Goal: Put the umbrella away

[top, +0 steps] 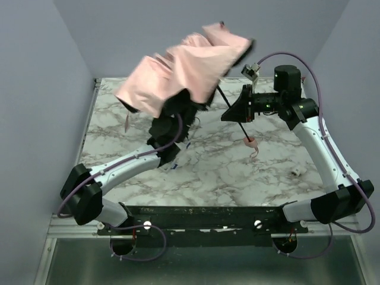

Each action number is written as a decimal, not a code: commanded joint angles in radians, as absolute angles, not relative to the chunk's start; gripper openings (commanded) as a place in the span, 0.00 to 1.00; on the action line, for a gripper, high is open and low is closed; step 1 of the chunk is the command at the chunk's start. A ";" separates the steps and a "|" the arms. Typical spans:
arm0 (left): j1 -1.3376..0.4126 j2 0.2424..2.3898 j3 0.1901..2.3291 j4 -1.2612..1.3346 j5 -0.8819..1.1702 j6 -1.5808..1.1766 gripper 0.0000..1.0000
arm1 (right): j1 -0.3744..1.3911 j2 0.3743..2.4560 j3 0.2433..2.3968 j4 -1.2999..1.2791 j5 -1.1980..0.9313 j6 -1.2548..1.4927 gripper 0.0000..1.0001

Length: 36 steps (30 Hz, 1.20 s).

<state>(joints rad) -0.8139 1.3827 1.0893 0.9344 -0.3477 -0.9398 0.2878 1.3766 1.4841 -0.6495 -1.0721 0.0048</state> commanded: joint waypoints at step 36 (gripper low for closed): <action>-1.143 1.138 0.594 0.653 0.394 -0.839 0.78 | 0.158 1.347 1.486 -0.447 -0.839 0.070 0.00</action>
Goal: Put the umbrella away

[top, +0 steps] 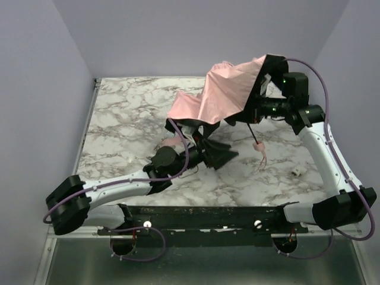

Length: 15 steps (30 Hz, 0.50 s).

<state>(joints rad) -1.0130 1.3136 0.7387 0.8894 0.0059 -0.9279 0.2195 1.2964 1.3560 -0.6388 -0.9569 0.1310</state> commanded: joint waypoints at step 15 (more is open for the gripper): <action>-0.990 0.449 0.837 -0.392 0.281 -0.126 0.98 | 0.155 1.612 2.162 -1.216 -0.887 -0.599 0.00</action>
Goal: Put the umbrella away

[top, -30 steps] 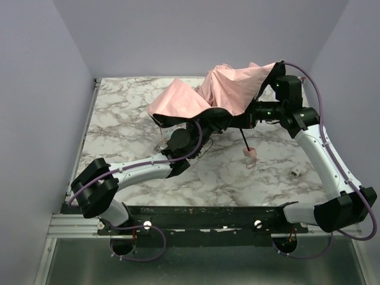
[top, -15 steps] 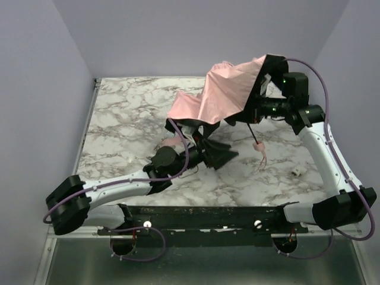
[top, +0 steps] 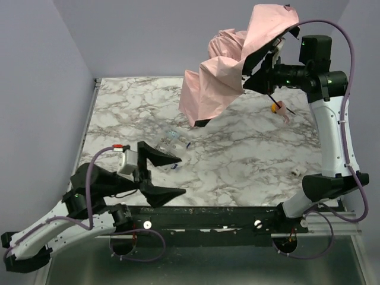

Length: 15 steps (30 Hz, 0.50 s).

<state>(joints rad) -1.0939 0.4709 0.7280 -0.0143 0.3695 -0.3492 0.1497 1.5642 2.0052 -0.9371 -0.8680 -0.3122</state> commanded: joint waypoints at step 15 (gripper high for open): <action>-0.358 0.715 0.745 -0.163 0.743 -0.328 0.99 | 0.155 1.528 2.166 -1.419 -0.781 -0.993 0.00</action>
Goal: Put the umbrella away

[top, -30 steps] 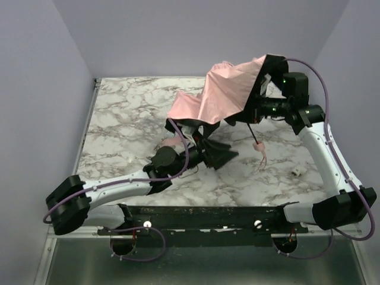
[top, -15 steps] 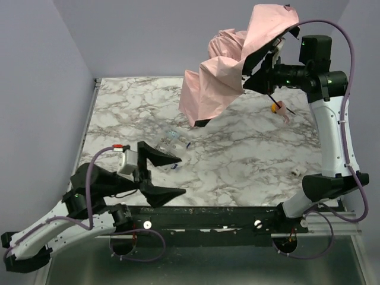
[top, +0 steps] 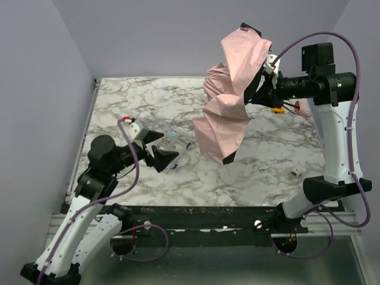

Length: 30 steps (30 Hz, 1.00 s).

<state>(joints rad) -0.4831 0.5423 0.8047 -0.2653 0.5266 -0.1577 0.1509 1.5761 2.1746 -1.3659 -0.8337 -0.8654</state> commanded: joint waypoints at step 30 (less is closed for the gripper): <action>-0.525 1.691 1.006 -0.403 -0.004 -0.518 0.18 | 0.072 1.443 1.970 -1.117 -0.894 -0.664 0.00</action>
<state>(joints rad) -0.5552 1.6413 0.9314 -0.3229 0.2428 -0.4461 0.0784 1.4879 1.9816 -1.1961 -0.8204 -0.6884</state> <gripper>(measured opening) 0.113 0.154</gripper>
